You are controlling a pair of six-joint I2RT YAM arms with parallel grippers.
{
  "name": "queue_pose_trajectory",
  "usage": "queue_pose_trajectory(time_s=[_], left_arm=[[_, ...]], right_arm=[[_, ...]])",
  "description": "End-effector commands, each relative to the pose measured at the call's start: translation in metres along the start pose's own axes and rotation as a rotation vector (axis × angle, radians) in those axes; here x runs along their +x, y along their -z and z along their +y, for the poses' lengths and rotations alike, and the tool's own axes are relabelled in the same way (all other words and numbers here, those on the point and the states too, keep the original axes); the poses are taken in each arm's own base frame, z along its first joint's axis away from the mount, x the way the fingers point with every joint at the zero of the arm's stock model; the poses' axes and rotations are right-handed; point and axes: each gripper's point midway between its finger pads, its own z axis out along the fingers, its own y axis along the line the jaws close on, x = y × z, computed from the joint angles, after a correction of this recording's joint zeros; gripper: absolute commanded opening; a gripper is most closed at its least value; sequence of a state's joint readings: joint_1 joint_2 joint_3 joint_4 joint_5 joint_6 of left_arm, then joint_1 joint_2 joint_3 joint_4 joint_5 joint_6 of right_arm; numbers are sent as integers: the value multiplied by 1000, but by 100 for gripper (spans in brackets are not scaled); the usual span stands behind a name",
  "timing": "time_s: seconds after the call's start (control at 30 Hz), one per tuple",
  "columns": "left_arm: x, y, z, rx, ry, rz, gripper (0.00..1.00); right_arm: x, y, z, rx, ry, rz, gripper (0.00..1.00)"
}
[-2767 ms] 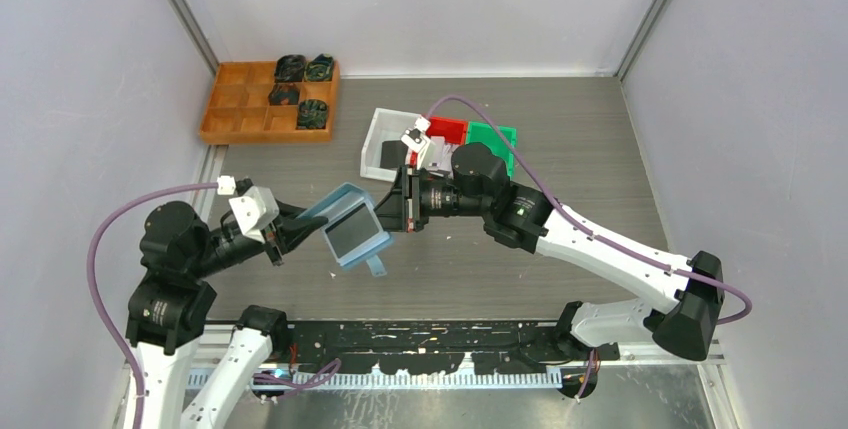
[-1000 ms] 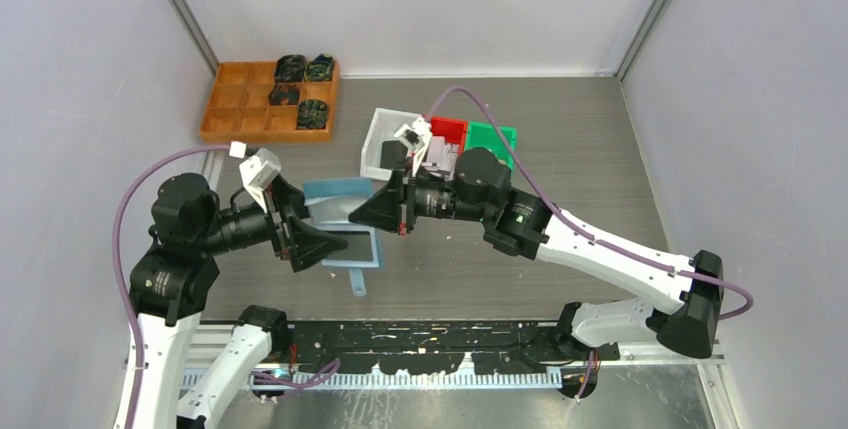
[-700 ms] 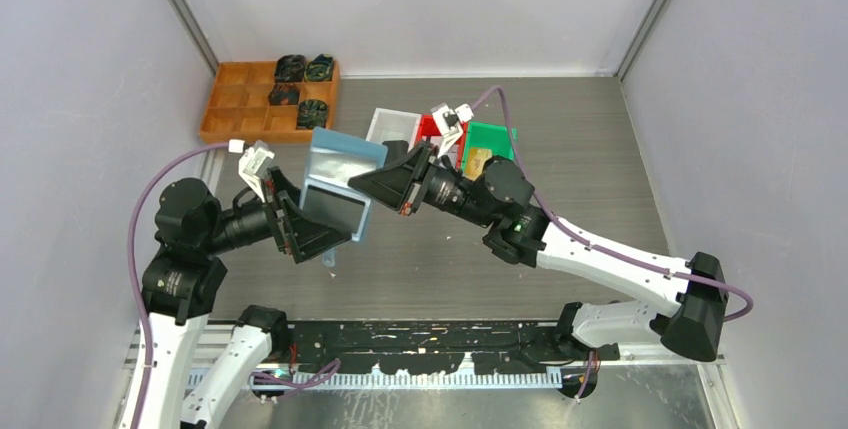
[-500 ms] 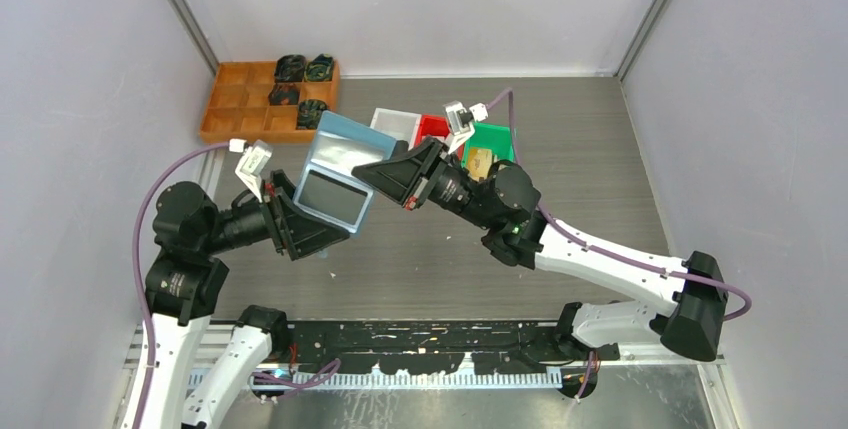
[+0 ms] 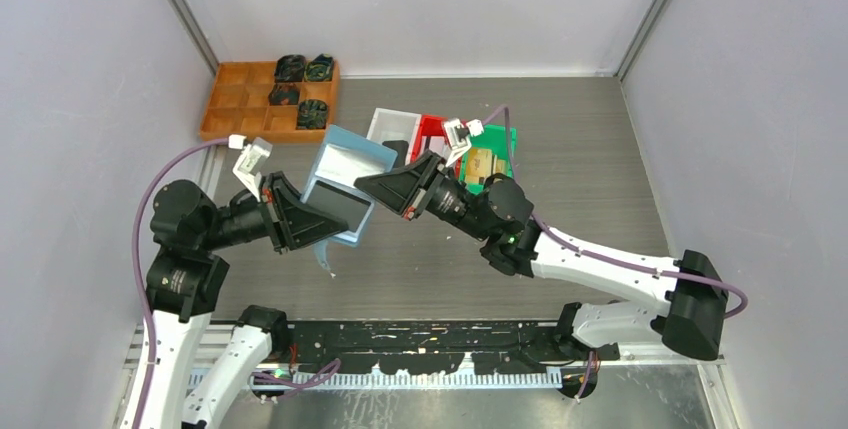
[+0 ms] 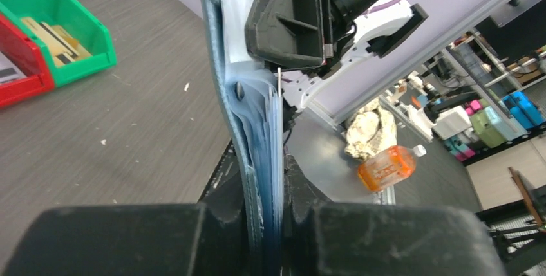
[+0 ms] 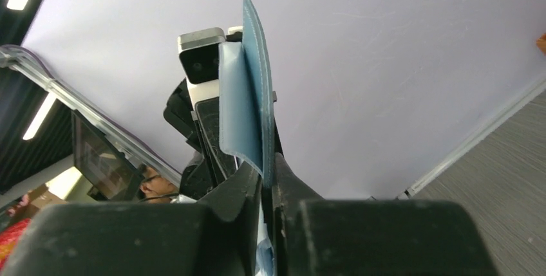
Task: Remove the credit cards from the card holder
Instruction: Remove the credit card from the card holder.
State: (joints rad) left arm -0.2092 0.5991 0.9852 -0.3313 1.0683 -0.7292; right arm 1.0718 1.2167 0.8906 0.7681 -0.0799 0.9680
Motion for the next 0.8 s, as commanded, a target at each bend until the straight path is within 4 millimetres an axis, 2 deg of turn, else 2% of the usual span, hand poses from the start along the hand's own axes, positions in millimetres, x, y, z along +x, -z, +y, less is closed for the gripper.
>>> queue_pose_trajectory(time_s=[0.0, 0.07, 0.13, 0.23, 0.37, 0.47, 0.57, 0.67, 0.77], left_arm=[[4, 3, 4, -11, -126, 46, 5], [12, 5, 13, -42, -172, 86, 1], [23, 9, 24, -76, -212, 140, 0], [32, 15, 47, -160, -271, 214, 0], [40, 24, 85, -291, -340, 332, 0], [45, 33, 113, -399, -314, 431, 0], [52, 39, 124, -429, -266, 531, 0], [53, 41, 120, -405, -220, 597, 0], [60, 41, 103, -315, -173, 647, 0]], right_arm=[[-27, 9, 22, 8, 32, -65, 21], [-34, 17, 18, 61, 54, -59, 26], [-40, 25, 15, 110, 79, -34, 39], [-51, 39, 14, 185, 133, 5, 49], [-54, 47, 23, 228, 187, 90, 52], [-38, 40, 27, 203, 158, 189, 53], [-11, 28, 17, 170, 79, 296, 54], [15, 18, 1, 151, -9, 380, 54], [31, 8, -11, 127, -74, 430, 54]])
